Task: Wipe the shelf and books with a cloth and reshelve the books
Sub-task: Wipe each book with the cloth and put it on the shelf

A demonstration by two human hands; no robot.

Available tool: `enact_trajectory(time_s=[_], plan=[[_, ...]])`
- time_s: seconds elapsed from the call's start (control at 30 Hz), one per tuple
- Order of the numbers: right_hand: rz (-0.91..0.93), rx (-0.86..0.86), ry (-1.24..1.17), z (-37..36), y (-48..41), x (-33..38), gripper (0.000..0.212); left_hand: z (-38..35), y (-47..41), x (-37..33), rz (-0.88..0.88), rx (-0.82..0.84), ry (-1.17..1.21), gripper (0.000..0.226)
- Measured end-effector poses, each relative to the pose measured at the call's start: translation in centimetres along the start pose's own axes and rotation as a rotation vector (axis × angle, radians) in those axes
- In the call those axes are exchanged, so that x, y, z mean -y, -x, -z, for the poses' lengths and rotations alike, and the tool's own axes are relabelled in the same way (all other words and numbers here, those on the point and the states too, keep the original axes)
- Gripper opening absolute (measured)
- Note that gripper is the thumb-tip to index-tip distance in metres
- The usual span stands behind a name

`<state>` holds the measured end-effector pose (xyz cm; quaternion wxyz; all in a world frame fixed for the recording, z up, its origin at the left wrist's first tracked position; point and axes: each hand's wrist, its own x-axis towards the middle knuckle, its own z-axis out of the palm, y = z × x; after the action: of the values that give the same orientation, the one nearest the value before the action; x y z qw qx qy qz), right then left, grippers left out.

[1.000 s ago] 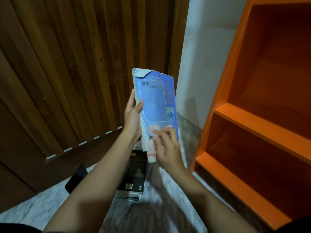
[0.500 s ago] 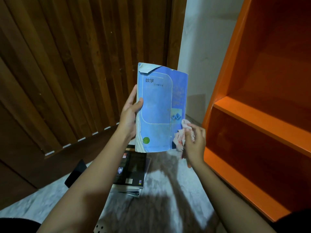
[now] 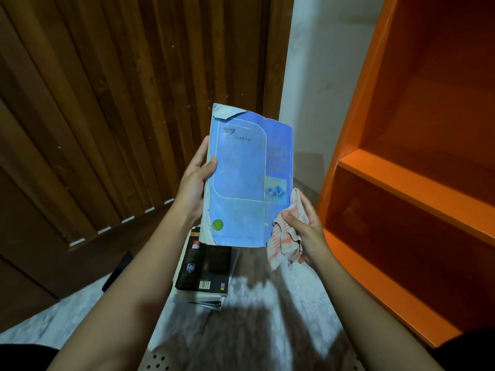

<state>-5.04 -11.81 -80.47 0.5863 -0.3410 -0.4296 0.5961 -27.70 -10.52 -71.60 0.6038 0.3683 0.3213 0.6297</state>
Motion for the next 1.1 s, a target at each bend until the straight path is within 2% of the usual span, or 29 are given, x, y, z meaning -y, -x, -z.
enact_trajectory(time_s=[0.13,0.2,0.3,0.43,0.5,0.57,0.6,0.67,0.77,0.83,1.0,1.1], plan=[[-0.042,0.091,-0.071,-0.1,0.3,0.0,0.070,1.9,0.1,0.4,-0.016,-0.014,-0.140,0.053],[-0.054,0.066,-0.071,-0.5,0.4,0.0,0.077,2.5,0.3,0.9,-0.038,-0.041,-0.177,0.052],[-0.027,-0.016,-0.072,-1.3,0.3,0.4,0.070,3.5,0.3,1.7,-0.058,-0.068,-0.260,0.053],[0.045,-0.060,-0.056,-1.8,0.3,1.2,0.063,3.9,0.0,2.3,-0.036,-0.072,-0.517,0.053],[0.077,-0.053,-0.033,-1.9,0.3,1.5,0.063,3.5,-0.2,2.3,-0.047,-0.124,-0.755,0.052],[0.110,-0.036,0.026,-2.1,0.4,1.7,0.064,2.9,-0.4,2.3,-0.167,-0.268,-1.065,0.051],[0.118,-0.031,0.067,-2.3,0.4,1.8,0.063,2.3,-0.3,2.2,-0.258,-0.332,-1.117,0.050],[0.135,-0.033,0.163,-2.4,0.6,1.4,0.061,0.6,-0.2,2.2,-0.356,-0.322,-1.063,0.045],[0.182,-0.079,0.296,-2.9,1.4,0.5,0.054,-2.0,0.3,2.8,-0.245,-0.090,-0.944,0.052],[0.223,-0.138,0.367,-3.4,2.2,-0.3,0.051,-2.7,0.3,4.0,-0.221,-0.031,-0.994,0.061],[0.290,-0.165,0.605,-3.7,3.2,-1.9,0.043,-2.9,0.4,5.7,-0.171,-0.116,-1.150,0.076],[0.345,-0.151,0.738,-3.9,3.8,-2.4,0.044,-2.7,0.6,5.3,-0.165,-0.186,-1.143,0.082]])
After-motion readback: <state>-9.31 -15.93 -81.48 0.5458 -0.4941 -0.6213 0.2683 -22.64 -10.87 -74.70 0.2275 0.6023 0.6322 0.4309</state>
